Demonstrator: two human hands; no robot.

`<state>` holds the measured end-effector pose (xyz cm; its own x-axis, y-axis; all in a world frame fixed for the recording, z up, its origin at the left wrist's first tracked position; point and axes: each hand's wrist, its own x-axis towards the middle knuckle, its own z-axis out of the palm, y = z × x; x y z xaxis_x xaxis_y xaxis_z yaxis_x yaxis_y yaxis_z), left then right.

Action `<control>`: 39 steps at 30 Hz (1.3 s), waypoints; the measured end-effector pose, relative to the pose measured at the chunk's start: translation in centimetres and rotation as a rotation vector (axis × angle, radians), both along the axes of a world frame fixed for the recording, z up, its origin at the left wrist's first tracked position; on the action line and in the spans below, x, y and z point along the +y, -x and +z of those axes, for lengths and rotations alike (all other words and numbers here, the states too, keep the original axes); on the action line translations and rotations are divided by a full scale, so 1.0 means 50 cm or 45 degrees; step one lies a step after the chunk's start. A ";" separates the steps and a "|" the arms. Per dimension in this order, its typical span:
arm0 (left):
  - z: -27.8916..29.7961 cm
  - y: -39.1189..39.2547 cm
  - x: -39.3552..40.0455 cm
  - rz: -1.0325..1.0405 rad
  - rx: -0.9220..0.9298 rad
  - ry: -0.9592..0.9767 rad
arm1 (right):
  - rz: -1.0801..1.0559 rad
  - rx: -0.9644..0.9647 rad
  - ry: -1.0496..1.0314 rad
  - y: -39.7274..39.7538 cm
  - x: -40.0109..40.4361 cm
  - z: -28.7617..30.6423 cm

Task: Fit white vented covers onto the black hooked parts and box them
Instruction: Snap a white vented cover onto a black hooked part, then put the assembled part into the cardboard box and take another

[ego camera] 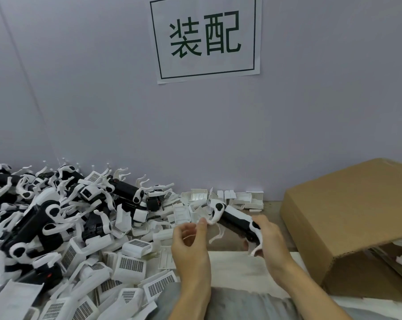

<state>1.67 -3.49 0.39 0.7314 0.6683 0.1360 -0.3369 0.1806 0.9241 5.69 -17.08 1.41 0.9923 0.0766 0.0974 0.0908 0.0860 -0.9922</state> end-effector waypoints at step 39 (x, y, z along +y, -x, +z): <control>0.001 -0.008 -0.010 -0.320 0.120 0.241 | -0.549 -0.051 -1.260 -0.075 -0.383 0.266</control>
